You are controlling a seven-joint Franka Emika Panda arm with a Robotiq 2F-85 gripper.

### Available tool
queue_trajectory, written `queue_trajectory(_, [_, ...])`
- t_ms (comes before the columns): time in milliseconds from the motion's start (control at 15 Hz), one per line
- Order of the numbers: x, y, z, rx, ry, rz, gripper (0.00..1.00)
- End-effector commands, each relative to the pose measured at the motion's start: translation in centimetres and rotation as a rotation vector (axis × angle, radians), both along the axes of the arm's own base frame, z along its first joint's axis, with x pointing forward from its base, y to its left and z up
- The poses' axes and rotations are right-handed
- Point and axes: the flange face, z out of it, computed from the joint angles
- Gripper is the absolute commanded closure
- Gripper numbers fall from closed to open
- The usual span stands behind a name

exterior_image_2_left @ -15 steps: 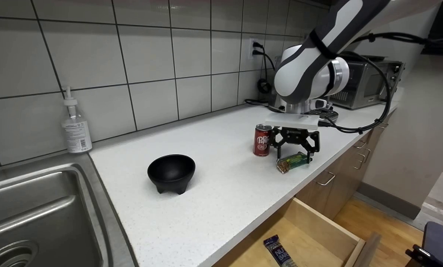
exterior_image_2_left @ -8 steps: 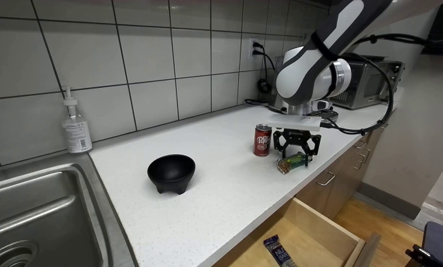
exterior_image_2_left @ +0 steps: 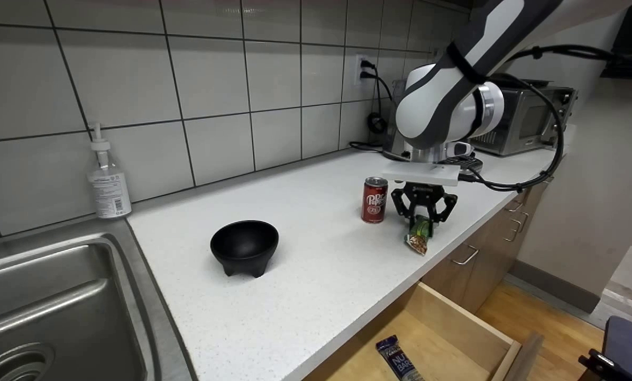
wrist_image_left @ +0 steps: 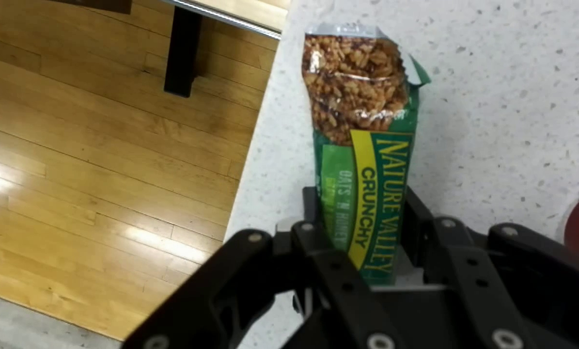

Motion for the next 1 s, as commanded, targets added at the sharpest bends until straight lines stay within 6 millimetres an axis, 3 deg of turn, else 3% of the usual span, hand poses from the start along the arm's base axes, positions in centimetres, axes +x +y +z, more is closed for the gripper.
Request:
queue_trajectory(0, [-1.9,2.0,1.8,0.008,-0.032,0.04,0.84])
queue_trajectory(533, [-5.9,9.8,4.2,0.035,-0.028,0.249,0.84])
queue_trajectory(933, [-8.6,16.1,3.8,0.071,0.007,0.425,0.84])
